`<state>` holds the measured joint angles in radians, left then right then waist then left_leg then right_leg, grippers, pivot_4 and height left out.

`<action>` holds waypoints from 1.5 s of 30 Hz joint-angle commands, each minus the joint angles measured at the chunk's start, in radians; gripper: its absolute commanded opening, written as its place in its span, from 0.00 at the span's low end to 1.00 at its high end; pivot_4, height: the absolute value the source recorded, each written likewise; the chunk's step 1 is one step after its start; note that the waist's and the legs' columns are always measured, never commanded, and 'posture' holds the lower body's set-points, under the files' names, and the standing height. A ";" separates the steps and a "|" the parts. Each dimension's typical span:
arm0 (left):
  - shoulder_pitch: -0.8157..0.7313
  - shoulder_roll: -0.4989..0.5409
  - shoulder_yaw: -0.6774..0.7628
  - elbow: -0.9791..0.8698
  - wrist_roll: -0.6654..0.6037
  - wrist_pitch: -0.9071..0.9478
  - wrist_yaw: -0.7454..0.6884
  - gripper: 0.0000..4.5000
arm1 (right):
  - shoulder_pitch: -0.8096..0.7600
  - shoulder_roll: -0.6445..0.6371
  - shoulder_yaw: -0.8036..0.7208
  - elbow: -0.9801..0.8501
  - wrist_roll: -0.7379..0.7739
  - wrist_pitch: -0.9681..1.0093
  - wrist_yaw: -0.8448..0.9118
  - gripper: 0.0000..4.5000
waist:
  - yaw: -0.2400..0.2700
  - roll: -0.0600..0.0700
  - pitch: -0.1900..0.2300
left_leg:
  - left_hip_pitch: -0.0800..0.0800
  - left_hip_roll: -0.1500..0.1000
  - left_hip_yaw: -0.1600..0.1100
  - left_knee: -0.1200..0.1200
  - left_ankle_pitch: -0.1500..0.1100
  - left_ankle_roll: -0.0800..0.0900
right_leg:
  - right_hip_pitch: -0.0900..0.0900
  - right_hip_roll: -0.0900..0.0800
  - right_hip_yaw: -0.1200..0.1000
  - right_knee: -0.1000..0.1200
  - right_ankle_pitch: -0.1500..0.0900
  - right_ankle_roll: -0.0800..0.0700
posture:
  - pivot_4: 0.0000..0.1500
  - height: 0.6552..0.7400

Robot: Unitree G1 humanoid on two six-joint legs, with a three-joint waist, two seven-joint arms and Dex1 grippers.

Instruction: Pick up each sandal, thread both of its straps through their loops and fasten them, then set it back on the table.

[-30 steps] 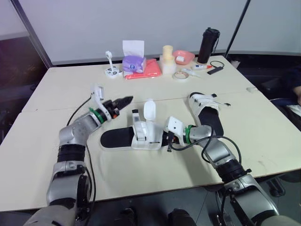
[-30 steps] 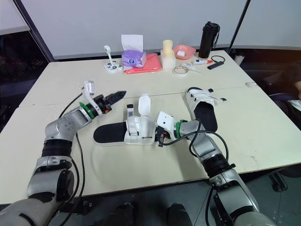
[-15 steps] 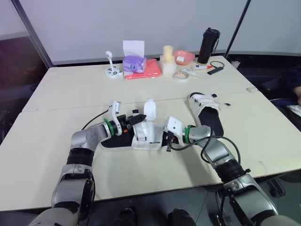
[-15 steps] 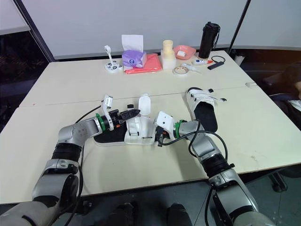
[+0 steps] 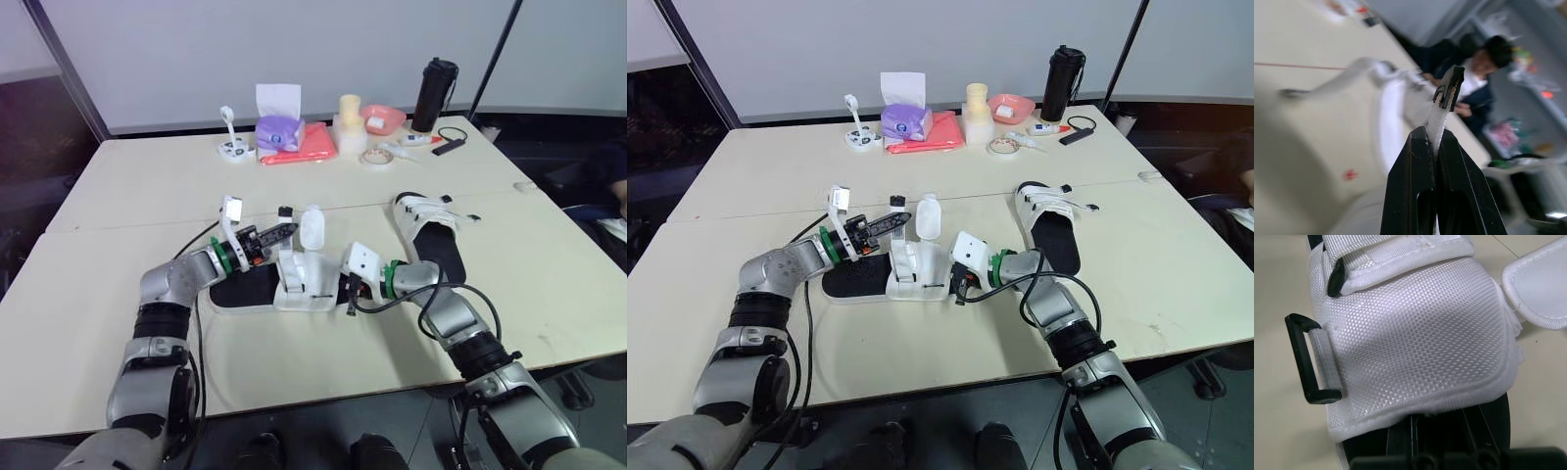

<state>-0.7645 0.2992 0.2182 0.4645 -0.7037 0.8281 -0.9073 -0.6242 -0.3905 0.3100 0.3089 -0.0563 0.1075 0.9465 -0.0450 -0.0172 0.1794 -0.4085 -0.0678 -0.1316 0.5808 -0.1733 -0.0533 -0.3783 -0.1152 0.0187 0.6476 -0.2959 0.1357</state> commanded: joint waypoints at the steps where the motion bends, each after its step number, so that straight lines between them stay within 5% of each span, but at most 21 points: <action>1: 0.000 0.012 0.028 -0.095 -0.077 0.051 -0.043 0.01 | 0.028 -0.001 0.033 0.033 -0.030 0.017 -0.001 0.00 | 0.001 0.000 0.000 | 0.000 0.000 0.000 0.000 0.000 0.000 | 0.000 0.000 0.000 0.000 0.000 0.000 | 1.00 1.00; 10: 0.020 0.001 -0.002 -0.140 -0.086 0.055 -0.060 0.01 | 0.040 -0.012 0.031 0.018 -0.029 0.019 0.004 0.00 | 0.002 0.000 0.000 | 0.000 0.000 0.000 0.000 0.000 0.000 | 0.000 0.000 0.000 0.000 0.000 0.000 | 1.00 1.00; 30: -0.062 -0.027 0.013 0.164 0.055 -0.246 -0.080 0.01 | 0.071 -0.027 0.043 -0.034 -0.030 0.050 0.016 0.00 | 0.004 0.000 0.000 | 0.000 -0.001 0.000 0.000 0.000 0.000 | 0.001 -0.001 0.000 -0.001 -0.001 0.001 | 1.00 1.00; 45: -0.145 -0.038 -0.060 0.287 0.112 -0.241 -0.242 0.01 | 0.081 -0.029 0.054 -0.054 -0.031 0.066 0.026 0.00 | 0.003 0.000 0.000 | 0.000 -0.002 -0.001 0.000 0.000 0.000 | 0.001 -0.001 -0.001 -0.001 -0.001 0.001 | 1.00 1.00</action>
<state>-0.8803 0.2553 0.1679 0.7447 -0.6059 0.6014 -1.1265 -0.5843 -0.4118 0.3097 0.2298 -0.0645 0.1439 0.9383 -0.0418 -0.0176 0.1796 -0.4087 -0.0696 -0.1326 0.5807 -0.1733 -0.0534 -0.3772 -0.1167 0.0174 0.6470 -0.2968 0.1371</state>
